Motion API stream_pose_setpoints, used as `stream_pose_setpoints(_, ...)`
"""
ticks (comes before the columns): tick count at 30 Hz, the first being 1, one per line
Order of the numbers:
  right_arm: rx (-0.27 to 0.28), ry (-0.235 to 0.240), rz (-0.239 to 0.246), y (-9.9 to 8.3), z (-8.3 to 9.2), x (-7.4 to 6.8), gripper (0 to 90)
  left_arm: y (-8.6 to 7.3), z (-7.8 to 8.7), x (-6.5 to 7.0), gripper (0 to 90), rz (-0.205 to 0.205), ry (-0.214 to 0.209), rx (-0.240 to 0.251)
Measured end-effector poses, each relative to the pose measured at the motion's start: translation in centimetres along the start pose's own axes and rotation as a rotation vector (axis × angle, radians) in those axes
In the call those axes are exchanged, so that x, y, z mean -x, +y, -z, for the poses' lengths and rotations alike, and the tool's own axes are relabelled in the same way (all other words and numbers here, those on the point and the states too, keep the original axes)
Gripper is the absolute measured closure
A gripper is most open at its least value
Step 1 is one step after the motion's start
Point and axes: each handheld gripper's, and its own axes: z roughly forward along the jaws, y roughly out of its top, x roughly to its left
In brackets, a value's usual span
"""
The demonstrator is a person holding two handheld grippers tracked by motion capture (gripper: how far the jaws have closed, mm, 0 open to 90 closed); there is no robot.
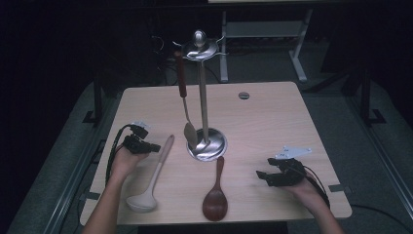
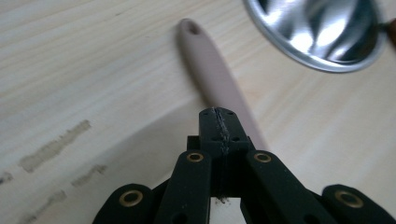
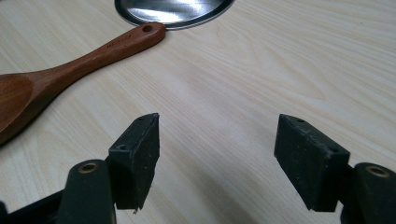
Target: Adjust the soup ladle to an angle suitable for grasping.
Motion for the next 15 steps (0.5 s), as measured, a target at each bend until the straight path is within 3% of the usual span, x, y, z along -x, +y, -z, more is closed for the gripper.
stream_pose_setpoints(5, -0.009, 0.004, 0.013, 0.0, -0.3, 0.1, 30.9, 0.2, -0.9, 0.3, 90.0, -0.008, -0.006, -0.008)
stream_pose_setpoints(7, -0.010, 0.006, 0.017, 0.1, -0.3, 0.0, 30.9, 0.2, -1.0, 0.6, 90.0, 0.011, -0.018, 0.018)
stream_pose_setpoints(9, -0.016, 0.008, 0.012, 0.1, -0.3, -0.1, 30.9, 0.2, -1.1, 0.8, 90.0, 0.004, -0.033, 0.017)
stream_pose_setpoints(13, -0.019, 0.009, 0.011, 0.1, -0.4, -0.1, 30.9, 0.5, -1.6, 1.6, 90.0, -0.035, -0.053, -0.016)
stream_pose_setpoints(14, -0.018, 0.008, 0.011, 0.1, -0.4, -0.1, 30.9, 0.6, -1.8, 2.0, 90.0, -0.028, -0.056, -0.006)
stream_pose_setpoints(15, -0.018, 0.008, 0.011, 0.1, -0.4, -0.1, 30.9, 0.7, -1.8, 2.0, 90.0, -0.065, -0.059, -0.029)
